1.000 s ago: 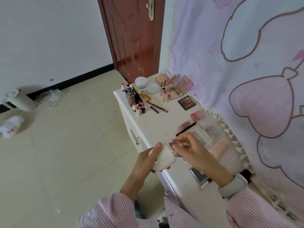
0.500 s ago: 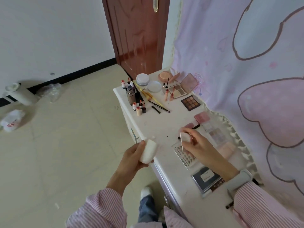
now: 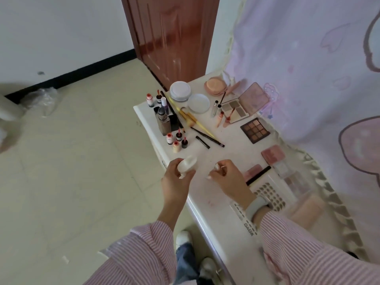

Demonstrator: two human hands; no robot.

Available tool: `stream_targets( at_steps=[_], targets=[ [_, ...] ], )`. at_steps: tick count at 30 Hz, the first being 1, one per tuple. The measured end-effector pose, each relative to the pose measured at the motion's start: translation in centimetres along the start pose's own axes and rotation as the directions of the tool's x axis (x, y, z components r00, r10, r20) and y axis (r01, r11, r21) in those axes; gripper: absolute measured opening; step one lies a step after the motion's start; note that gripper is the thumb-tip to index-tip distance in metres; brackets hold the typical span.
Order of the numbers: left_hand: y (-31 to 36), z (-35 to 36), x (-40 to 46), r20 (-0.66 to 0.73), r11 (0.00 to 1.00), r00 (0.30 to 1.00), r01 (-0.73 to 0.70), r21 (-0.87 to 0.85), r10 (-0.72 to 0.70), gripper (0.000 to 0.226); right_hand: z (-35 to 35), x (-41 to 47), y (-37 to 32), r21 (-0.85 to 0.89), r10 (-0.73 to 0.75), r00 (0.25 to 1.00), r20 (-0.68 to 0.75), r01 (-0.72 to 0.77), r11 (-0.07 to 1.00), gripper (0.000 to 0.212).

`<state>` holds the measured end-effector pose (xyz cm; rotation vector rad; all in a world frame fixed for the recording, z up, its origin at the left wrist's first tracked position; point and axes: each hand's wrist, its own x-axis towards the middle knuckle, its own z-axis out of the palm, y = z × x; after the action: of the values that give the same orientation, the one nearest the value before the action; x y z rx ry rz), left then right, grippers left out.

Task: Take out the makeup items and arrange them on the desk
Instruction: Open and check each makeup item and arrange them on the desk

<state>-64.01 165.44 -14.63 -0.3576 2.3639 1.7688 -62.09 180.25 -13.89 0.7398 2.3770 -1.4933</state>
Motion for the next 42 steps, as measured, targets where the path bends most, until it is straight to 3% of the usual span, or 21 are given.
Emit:
stream_targets(
  at_steps=[4,9,13,16,20,22,25,28,31,36,40,42],
  targets=[
    [-0.7,0.9,1.3,-0.047,0.999,0.999,-0.018,0.037,0.019,0.034,0.8,2.9,-0.4,-0.125,0.017,1.0,0.007,-0.016,0.992,0.028],
    [-1.0,1.5,1.9,-0.091,0.977,0.98,-0.165,0.136,0.178,0.036,1.8,3.7,-1.3,-0.029,0.06,0.998,-0.017,-0.061,0.998,0.035],
    [-1.0,1.8,2.0,-0.111,0.979,0.98,-0.15,0.14,0.166,0.041,2.8,3.1,-0.8,-0.096,0.028,0.994,-0.103,-0.038,0.995,0.024],
    [-1.0,1.8,2.0,-0.116,0.989,0.989,-0.082,0.122,0.096,0.045,3.7,2.5,-0.9,0.1,0.105,0.986,-0.133,-0.092,0.991,0.012],
    [-1.0,1.1,1.6,-0.084,0.989,0.991,-0.097,0.11,0.107,0.046,4.1,1.9,-1.2,0.236,0.149,0.985,-0.092,-0.123,0.964,0.032],
    [-1.1,0.7,1.3,-0.078,0.981,0.988,-0.118,0.153,0.131,0.048,3.4,1.3,-0.9,0.105,0.078,0.989,-0.124,-0.065,0.992,0.032],
    [-1.4,0.2,-0.1,-0.118,0.951,0.97,-0.178,0.254,0.213,0.046,0.9,-0.3,0.2,-0.168,-0.159,0.971,-0.176,0.13,0.977,0.026],
    [-1.8,0.4,-2.2,-0.084,0.861,0.916,-0.333,0.384,0.392,0.04,-2.5,-1.2,2.0,-0.557,-0.416,0.903,-0.107,0.292,0.778,0.031],
    [-2.4,1.4,-4.3,0.106,0.723,0.849,-0.5,0.476,0.518,0.035,-5.7,-0.7,3.4,-0.813,-0.431,0.9,0.06,0.295,0.502,0.034],
    [-3.0,3.4,-6.5,0.446,0.5,0.794,-0.607,0.618,0.413,0.045,-8.0,0.7,3.7,-0.903,-0.303,0.905,0.299,0.371,0.218,0.027],
    [-3.5,3.5,-6.5,0.496,0.439,0.798,-0.602,0.667,0.342,0.052,-8.2,1.6,4.1,-0.9,-0.284,0.879,0.384,0.425,0.099,0.029],
    [-3.7,3.4,-6.4,0.504,0.436,0.798,-0.603,0.669,0.331,0.053,-8.4,1.8,3.7,-0.881,-0.359,0.835,0.417,0.469,0.067,0.035]
  ],
)
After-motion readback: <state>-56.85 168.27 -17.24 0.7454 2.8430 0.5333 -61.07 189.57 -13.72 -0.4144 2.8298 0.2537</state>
